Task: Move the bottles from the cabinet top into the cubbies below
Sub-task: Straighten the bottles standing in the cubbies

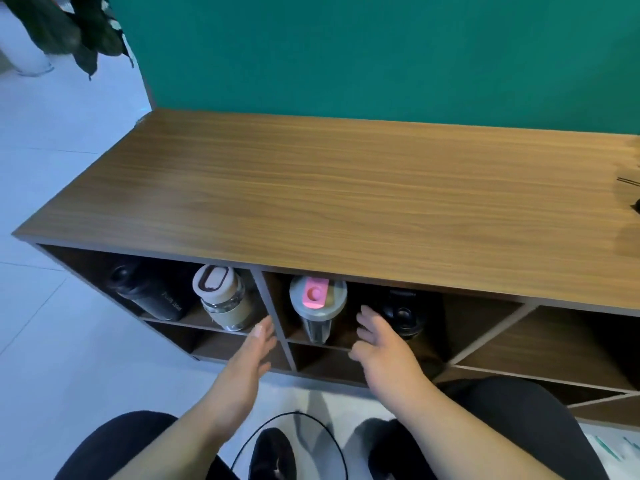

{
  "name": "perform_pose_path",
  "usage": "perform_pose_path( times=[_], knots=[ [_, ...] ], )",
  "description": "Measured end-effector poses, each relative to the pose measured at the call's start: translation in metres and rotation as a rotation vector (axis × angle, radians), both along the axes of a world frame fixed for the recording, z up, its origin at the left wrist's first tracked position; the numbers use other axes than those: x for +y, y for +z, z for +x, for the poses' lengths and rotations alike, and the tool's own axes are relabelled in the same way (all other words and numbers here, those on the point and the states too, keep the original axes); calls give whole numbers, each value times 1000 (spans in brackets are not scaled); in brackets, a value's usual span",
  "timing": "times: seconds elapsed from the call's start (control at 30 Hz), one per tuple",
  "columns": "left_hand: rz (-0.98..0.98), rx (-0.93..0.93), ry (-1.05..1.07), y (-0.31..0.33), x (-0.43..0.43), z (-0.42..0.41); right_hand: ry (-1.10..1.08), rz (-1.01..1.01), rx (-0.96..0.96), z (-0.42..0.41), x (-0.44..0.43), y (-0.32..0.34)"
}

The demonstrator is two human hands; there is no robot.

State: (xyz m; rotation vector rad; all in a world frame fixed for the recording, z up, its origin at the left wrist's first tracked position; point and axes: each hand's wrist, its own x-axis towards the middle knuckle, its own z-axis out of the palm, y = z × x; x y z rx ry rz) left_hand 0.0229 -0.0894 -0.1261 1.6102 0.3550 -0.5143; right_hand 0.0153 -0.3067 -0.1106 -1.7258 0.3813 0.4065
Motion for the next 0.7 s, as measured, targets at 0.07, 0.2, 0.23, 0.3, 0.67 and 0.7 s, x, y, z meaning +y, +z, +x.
perform_pose_path(
  times=[0.07, 0.2, 0.23, 0.3, 0.67, 0.7],
  knots=[
    [-58, -6, 5, 8, -4, 4, -55, 11, -64, 8, 11, 6],
    [-85, 40, -58, 21, -7, 7, -80, -71, -138, 20, 24, 15],
    [-67, 60, -83, 22, -8, 6, -80, -107, -153, 21, 27, 16],
    [-50, 66, -106, 23, -13, 4, -75, -163, -191, 22, 30, 15],
    [-146, -24, -1, 28, -34, 21, -11, -123, -232, 26, 36, 6],
    [-156, -21, 0, 27, -34, 20, -12, -114, -230, 26, 35, 5]
  ],
)
